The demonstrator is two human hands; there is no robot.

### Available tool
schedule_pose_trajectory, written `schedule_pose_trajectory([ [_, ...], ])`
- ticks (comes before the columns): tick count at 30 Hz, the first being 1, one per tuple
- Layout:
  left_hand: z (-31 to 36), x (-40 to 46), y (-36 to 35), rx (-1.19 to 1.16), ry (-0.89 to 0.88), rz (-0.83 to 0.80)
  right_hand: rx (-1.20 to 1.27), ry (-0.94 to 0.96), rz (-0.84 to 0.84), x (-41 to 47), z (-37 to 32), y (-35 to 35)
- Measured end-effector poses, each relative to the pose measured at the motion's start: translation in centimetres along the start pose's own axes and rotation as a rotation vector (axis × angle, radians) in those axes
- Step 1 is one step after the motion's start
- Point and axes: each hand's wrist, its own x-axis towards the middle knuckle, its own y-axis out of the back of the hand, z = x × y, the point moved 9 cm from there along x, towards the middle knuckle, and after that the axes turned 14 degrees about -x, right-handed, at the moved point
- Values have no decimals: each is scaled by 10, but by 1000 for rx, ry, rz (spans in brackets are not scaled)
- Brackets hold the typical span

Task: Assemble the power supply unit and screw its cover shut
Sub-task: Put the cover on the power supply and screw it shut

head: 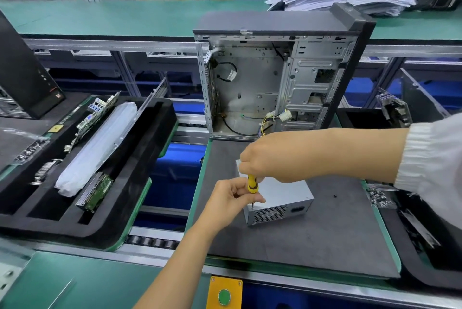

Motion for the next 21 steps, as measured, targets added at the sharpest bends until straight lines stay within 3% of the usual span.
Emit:
schedule_pose_trajectory([
  [3, -1, -1, -4, -12, 9, -34, -58, -124, 119, -5, 11, 2],
  [9, -2, 1, 0, 22, 5, -14, -58, -412, 93, -2, 33, -1],
  [14, 0, -2, 2, -1, -2, -46, 158, -119, 72, 7, 19, -6],
  [16, 1, -1, 1, 15, -3, -56, 122, -30, 53, 8, 17, -6],
  [21, 0, -5, -7, 89, -17, -120, -91, -129, 200, -4, 18, 3],
])
